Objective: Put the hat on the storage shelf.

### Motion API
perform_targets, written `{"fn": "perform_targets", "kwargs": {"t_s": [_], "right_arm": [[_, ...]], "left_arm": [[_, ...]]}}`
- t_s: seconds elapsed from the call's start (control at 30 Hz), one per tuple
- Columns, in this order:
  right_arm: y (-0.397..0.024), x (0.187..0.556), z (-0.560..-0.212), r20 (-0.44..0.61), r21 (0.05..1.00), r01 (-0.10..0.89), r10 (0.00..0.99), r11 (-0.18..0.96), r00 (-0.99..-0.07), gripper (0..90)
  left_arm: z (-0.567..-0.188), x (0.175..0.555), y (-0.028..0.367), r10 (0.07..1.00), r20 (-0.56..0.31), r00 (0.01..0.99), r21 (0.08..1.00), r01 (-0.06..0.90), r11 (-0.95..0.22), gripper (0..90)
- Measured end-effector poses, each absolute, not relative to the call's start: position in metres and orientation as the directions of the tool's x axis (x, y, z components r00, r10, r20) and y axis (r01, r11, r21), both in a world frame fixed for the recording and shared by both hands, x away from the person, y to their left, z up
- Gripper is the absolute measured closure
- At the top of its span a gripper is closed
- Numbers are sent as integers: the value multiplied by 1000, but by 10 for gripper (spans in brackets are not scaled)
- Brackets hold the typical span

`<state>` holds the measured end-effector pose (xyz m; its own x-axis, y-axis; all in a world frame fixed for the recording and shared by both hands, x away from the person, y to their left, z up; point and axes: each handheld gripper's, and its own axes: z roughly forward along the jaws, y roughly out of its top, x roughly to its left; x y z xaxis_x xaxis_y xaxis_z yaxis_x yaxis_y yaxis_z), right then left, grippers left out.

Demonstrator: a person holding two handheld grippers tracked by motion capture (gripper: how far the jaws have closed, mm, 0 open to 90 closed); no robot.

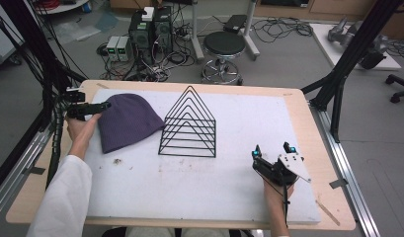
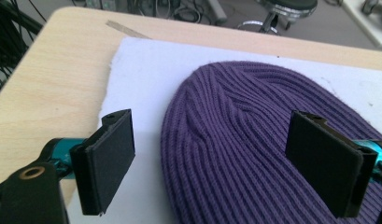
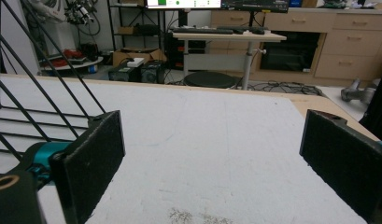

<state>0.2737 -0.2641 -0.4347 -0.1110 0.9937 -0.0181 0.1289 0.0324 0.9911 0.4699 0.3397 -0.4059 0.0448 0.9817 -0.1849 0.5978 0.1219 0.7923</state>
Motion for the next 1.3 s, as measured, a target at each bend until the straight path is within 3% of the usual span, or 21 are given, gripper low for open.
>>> {"fn": "perform_targets", "kwargs": {"t_s": [0.2,0.63,0.87,1.03,1.17,1.3], "right_arm": [[-263,273,-435,-18,990,134,993,34,-119,58],[-261,270,-434,-21,991,128,992,37,-123,58],[-262,270,-434,-17,991,129,993,32,-118,58],[-262,269,-433,-17,991,127,993,32,-121,58],[-262,270,-434,-20,991,128,992,36,-122,58],[-262,270,-434,-21,991,128,992,37,-124,58]], "left_arm": [[-412,491,337,984,-175,39,724,682,102,153],[-432,502,321,984,-175,-23,653,745,133,168],[-432,502,319,987,-150,-47,649,749,135,231],[-432,500,313,992,-121,-19,658,747,94,406],[-427,499,316,974,-227,-16,642,749,162,709],[-427,498,320,967,-256,3,635,755,166,792]]}}
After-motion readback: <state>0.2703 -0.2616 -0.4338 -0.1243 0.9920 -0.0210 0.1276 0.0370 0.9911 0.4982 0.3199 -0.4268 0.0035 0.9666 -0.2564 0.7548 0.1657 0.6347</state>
